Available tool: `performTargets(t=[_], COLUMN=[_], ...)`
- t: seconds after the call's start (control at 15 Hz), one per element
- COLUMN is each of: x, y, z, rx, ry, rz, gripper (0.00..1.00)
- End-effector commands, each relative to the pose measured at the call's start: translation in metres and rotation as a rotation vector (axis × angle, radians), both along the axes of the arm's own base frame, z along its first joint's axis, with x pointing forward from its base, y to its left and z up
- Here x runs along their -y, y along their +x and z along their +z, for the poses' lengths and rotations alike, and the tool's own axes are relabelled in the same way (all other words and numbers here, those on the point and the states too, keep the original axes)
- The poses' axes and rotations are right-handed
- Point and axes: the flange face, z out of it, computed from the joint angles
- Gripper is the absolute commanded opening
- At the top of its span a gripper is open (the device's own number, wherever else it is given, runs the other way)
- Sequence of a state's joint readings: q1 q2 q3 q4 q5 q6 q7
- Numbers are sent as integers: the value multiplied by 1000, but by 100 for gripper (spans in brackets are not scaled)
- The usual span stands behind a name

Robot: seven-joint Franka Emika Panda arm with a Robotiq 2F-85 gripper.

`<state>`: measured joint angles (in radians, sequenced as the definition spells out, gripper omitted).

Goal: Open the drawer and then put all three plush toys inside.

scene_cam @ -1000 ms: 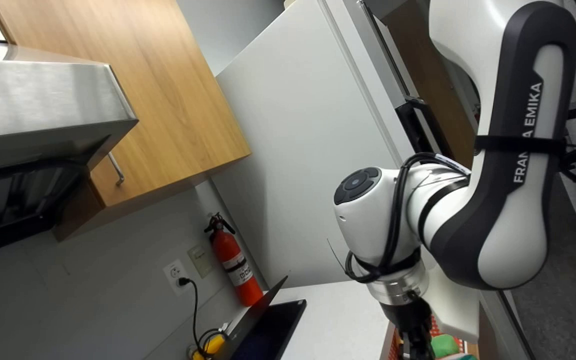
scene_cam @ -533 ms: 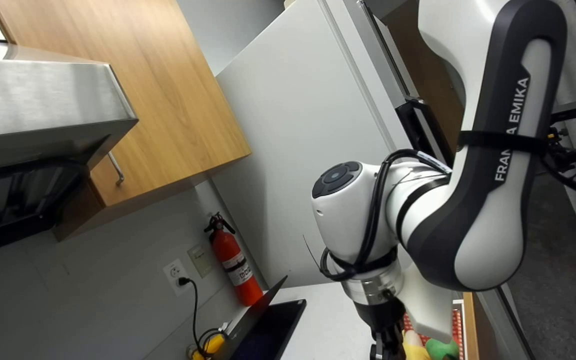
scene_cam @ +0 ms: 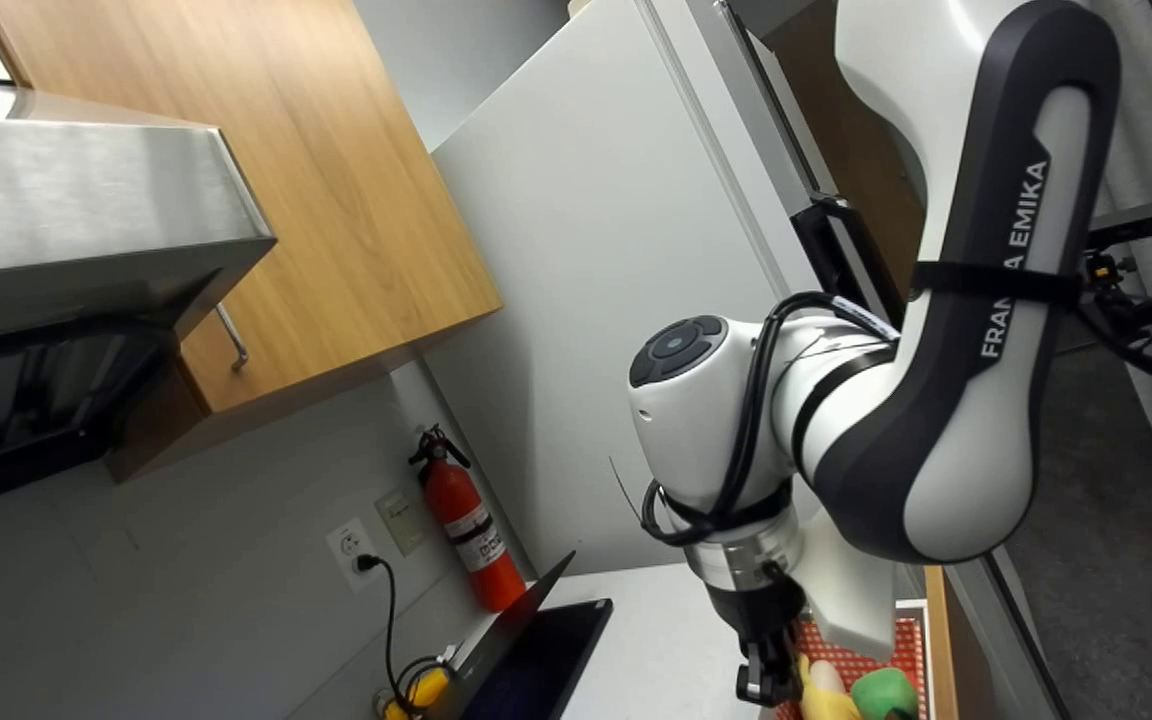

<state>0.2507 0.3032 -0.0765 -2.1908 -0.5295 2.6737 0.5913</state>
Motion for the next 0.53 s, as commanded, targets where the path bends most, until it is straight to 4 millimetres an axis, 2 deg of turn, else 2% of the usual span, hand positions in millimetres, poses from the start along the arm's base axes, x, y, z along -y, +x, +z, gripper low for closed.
performTargets(t=[0.0, 0.33, 0.4, 0.47], x=[8, 20, 21, 23], y=[-1, -2, -2, -3], z=[9, 14, 15, 17], rx=[33, 45, 46, 50], ry=[-11, -31, -34, -36], rz=[13, 6, 3, 0], gripper=[0, 0, 17, 27])
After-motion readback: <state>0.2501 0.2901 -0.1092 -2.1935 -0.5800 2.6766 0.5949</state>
